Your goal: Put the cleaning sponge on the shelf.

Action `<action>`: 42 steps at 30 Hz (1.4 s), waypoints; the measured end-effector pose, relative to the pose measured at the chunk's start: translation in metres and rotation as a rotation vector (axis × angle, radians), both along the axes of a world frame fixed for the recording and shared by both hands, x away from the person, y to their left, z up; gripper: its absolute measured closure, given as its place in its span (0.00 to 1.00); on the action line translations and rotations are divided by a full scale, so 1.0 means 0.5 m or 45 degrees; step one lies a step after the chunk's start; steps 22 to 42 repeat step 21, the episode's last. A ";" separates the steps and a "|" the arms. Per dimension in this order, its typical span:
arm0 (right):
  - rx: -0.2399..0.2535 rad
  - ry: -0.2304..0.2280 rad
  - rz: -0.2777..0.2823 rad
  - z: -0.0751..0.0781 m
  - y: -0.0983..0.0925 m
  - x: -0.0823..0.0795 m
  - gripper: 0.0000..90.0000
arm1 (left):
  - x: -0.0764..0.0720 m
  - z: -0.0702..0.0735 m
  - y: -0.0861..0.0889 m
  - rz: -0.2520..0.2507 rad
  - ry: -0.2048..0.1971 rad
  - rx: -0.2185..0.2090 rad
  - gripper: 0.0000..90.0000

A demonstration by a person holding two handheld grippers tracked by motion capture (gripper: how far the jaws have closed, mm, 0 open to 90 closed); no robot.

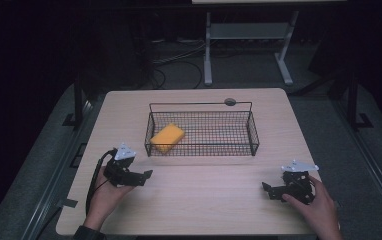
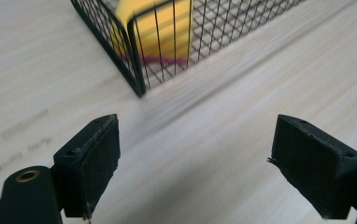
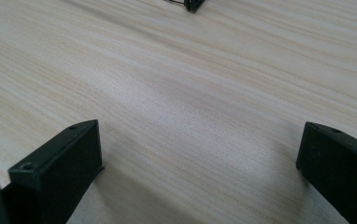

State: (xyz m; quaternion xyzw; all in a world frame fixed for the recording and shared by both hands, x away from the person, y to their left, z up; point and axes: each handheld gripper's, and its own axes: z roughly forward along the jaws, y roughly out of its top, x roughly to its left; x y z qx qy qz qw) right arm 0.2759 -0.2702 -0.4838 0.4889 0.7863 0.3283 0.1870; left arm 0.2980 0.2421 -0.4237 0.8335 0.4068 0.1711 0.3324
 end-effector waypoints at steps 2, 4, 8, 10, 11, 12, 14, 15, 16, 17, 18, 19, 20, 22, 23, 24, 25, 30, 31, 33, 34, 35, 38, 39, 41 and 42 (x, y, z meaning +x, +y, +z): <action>0.000 0.000 0.000 0.000 0.000 0.000 0.00 | -0.008 -0.010 0.004 -0.002 0.015 0.004 0.16; 0.000 0.000 0.000 0.000 0.000 0.000 0.00 | -0.017 -0.021 0.008 -0.002 0.020 0.012 0.16; 0.000 0.000 0.000 0.000 0.000 0.000 0.00 | -0.029 -0.043 0.015 0.003 0.033 0.029 0.16; 0.001 0.000 -0.001 0.000 0.000 0.000 0.00 | -0.034 -0.052 0.015 -0.001 0.041 0.052 0.16; 0.001 0.000 -0.001 0.000 0.000 0.000 0.00 | -0.036 -0.056 0.015 -0.002 0.043 0.054 0.15; 0.001 0.000 -0.001 0.000 0.000 0.000 0.00 | -0.038 -0.060 0.015 0.000 0.050 0.049 0.15; 0.001 0.000 -0.001 0.000 0.000 0.000 0.00 | -0.041 -0.066 0.016 -0.005 0.047 0.064 0.15; 0.001 0.000 -0.001 0.000 0.000 0.000 0.00 | -0.042 -0.068 0.016 -0.002 0.042 0.076 0.15; 0.001 0.000 -0.001 0.000 0.000 0.000 0.00 | -0.043 -0.071 0.017 -0.002 0.037 0.078 0.15; 0.001 0.000 -0.001 0.000 0.000 0.000 0.00 | -0.043 -0.073 0.018 0.002 0.036 0.069 0.15; 0.001 0.000 -0.001 0.000 0.000 0.000 0.00 | -0.043 -0.076 0.019 0.002 0.040 0.071 0.14; 0.000 0.000 -0.001 0.000 0.000 0.000 0.00 | -0.043 -0.080 0.018 0.000 0.048 0.080 0.14; 0.000 0.000 -0.001 0.000 0.000 0.000 0.00 | -0.043 -0.082 0.018 -0.003 0.051 0.076 0.14; 0.000 0.000 0.000 0.000 0.000 0.000 0.00 | -0.042 -0.083 0.019 -0.003 0.051 0.073 0.14; 0.000 0.000 0.000 0.000 0.000 0.000 0.00 | -0.042 -0.083 0.019 -0.003 0.051 0.073 0.14; 0.000 0.000 0.000 0.000 0.000 0.000 0.00 | -0.042 -0.083 0.019 -0.003 0.051 0.073 0.14; 0.000 0.000 0.000 0.000 0.000 0.000 0.00 | -0.042 -0.083 0.019 -0.003 0.051 0.073 0.14; 0.000 0.000 0.000 0.000 0.000 0.000 0.00 | -0.042 -0.083 0.019 -0.003 0.051 0.073 0.14; 0.000 0.000 0.000 0.000 0.000 0.000 0.00 | -0.042 -0.083 0.019 -0.003 0.051 0.073 0.14; 0.000 0.000 0.000 0.000 0.000 0.000 0.00 | -0.042 -0.083 0.019 -0.003 0.051 0.073 0.14; 0.000 0.000 0.000 0.000 0.000 0.000 0.00 | -0.042 -0.083 0.019 -0.003 0.051 0.073 0.14; 0.000 0.000 0.000 0.000 0.000 0.000 0.00 | -0.042 -0.083 0.019 -0.003 0.051 0.073 0.14; 0.000 0.000 0.000 0.000 0.000 0.000 0.00 | -0.042 -0.083 0.019 -0.003 0.051 0.073 0.14; 0.000 0.000 0.000 0.000 0.000 0.000 0.00 | -0.042 -0.083 0.019 -0.003 0.051 0.073 0.14; 0.000 0.000 0.000 0.000 0.000 0.000 0.00 | -0.042 -0.083 0.019 -0.003 0.051 0.073 0.14; 0.000 0.000 0.000 0.000 0.000 0.000 0.00 | -0.042 -0.083 0.019 -0.003 0.051 0.073 0.14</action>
